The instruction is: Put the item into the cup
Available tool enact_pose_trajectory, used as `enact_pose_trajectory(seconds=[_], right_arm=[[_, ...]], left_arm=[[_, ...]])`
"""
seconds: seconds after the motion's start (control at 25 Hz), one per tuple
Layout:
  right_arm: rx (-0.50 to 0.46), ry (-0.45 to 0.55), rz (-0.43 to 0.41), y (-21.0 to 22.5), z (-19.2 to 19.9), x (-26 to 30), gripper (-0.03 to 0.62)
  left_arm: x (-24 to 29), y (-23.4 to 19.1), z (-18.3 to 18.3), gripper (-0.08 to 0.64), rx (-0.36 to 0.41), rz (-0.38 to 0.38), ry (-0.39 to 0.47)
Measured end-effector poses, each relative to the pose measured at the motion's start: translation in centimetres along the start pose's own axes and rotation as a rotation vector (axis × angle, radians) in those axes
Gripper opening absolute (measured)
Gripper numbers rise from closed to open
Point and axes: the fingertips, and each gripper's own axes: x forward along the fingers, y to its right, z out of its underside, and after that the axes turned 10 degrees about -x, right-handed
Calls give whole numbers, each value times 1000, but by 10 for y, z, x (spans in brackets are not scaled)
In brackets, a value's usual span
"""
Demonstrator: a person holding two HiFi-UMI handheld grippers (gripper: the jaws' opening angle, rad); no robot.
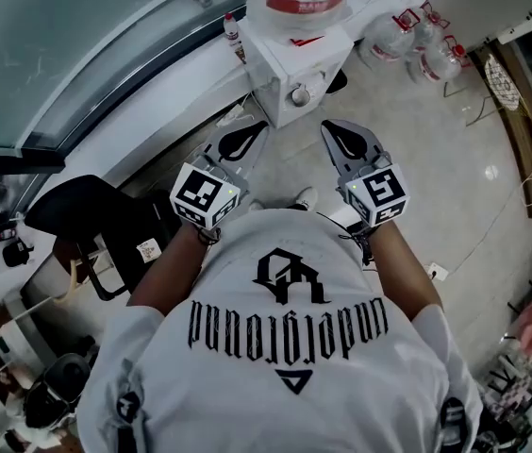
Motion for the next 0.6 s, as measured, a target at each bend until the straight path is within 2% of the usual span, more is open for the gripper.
enact_pose_trajectory(seconds=[0.32, 0.6], right_arm=[[25, -29, 55, -56, -2, -5, 15], [25, -31, 77, -65, -1, -22, 15]], left_arm=[[-47, -2, 13, 15, -8, 59, -14], [-53, 13, 23, 15, -15, 88, -28]])
